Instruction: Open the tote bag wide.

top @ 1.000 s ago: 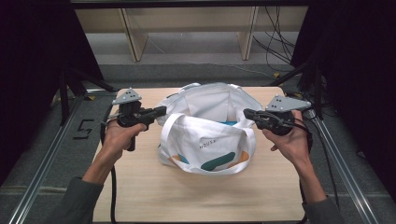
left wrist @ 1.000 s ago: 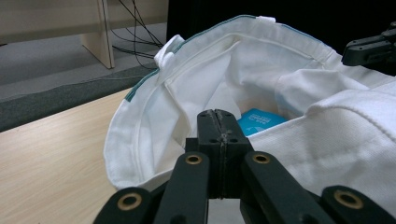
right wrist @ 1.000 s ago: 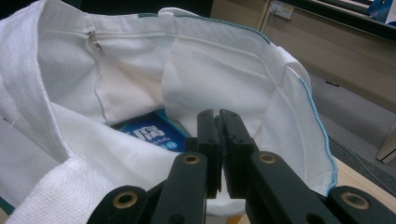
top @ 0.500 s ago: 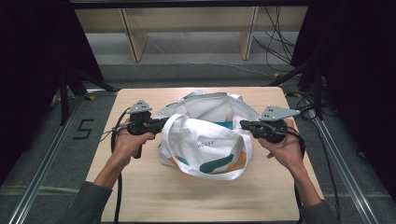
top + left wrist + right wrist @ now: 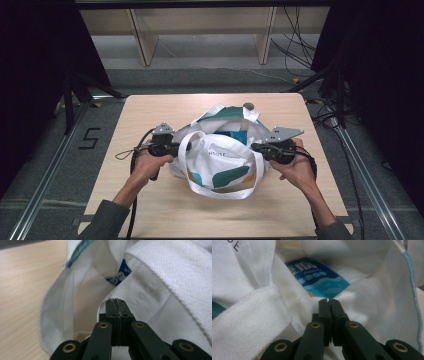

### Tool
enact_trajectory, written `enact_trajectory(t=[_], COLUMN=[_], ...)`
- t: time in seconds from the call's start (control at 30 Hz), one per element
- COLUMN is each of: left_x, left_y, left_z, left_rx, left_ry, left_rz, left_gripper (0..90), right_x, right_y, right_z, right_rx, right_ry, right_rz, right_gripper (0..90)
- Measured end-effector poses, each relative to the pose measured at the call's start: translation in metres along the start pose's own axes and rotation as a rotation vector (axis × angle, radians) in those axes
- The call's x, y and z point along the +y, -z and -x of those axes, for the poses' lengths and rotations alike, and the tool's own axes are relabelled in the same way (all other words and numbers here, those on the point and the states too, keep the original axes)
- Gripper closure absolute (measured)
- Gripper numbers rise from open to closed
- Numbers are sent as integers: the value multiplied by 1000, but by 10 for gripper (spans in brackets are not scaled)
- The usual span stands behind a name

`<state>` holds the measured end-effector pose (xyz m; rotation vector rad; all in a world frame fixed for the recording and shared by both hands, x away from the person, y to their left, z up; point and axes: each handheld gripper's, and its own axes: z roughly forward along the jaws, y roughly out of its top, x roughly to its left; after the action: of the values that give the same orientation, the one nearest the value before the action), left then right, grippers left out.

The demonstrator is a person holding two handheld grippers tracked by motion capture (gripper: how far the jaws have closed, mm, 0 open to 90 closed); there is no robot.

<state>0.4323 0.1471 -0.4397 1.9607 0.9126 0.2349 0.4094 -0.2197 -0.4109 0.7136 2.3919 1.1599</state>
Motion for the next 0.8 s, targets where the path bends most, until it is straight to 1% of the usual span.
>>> enact_trajectory(t=[0.03, 0.07, 0.1, 0.13, 0.17, 0.2, 0.23, 0.27, 0.3, 0.33, 0.37, 0.4, 0.43, 0.47, 0.5, 0.53, 0.57, 0.6, 0.63, 0.67, 0.7, 0.73, 0.77, 0.8], left_x=[-2, -4, -4, -4, -5, -4, -3, 2, 5, 13, 19, 27, 36, 46, 55, 63, 70, 76, 80, 84, 87, 90, 92, 93], left_y=[-2, -3, -3, -2, -2, -1, -1, 3, 4, 8, 10, 13, 15, 16, 17, 17, 14, 11, 6, 1, -4, -9, -13, -17], left_z=[1, 1, 2, 1, 0, -2, -2, -3, -1, 1, 1, 2, 3, 4, 4, 5, 6, 6, 6, 5, 5, 3, 1, -1], left_rx=[3, 8, 9, 15, 5, 3, 1, 9, 16, 35, 41, 48, 53, 58, 70, 75, 80, 78, 79, 69, 69, 67, 59, 67], left_ry=[-4, -7, -14, -31, -16, -17, 3, -15, -7, -26, -40, -57, -66, -73, -113, -117, -121, -128, -123, -122, -116, -119, -103, -95], left_rz=[-8, -14, -19, -26, -18, -25, -18, -21, -6, 11, 18, 20, 35, 45, 36, 25, 20, 9, 1, -13, -22, -31, -35, -39], left_gripper=[893, 894, 894, 894, 894, 894, 894, 894, 894, 894, 893, 893, 893, 893, 892, 890, 889, 889, 885, 885, 885, 883, 883, 883], right_x=[-2, -9, -9, -12, -16, -16, -17, -17, -14, -11, -5, -1, 7, 14, 22, 30, 36, 42, 48, 48, 48, 48, 47, 47], right_y=[-1, -3, -3, -3, -1, -1, -1, 0, 2, 4, 7, 9, 13, 16, 20, 21, 22, 21, 11, 11, 5, -1, -7, -7], right_z=[-1, -2, -2, -1, -1, -1, 0, 0, 0, -1, -1, -1, -1, -2, -3, -2, -2, -3, -8, -8, -13, -19, -27, -27], right_rx=[-2, -7, -7, -1, 2, 2, 2, 3, 9, 1, -9, -6, -21, -28, -37, -44, -45, -31, -15, -15, 6, 28, 64, 64], right_ry=[0, -11, -11, -5, -26, -26, -26, -32, -33, -35, -32, -31, -13, -7, 0, 13, 8, 2, -4, -4, -4, 7, 51, 51], right_rz=[-12, -41, -41, -41, -51, -51, -44, -40, -42, -39, -23, -12, 13, 37, 46, 79, 100, 96, 88, 88, 68, 47, 33, 33], right_gripper=[898, 900, 900, 900, 900, 900, 900, 900, 900, 900, 893, 892, 890, 889, 889, 889, 889, 888, 888, 888, 888, 889, 896, 896])
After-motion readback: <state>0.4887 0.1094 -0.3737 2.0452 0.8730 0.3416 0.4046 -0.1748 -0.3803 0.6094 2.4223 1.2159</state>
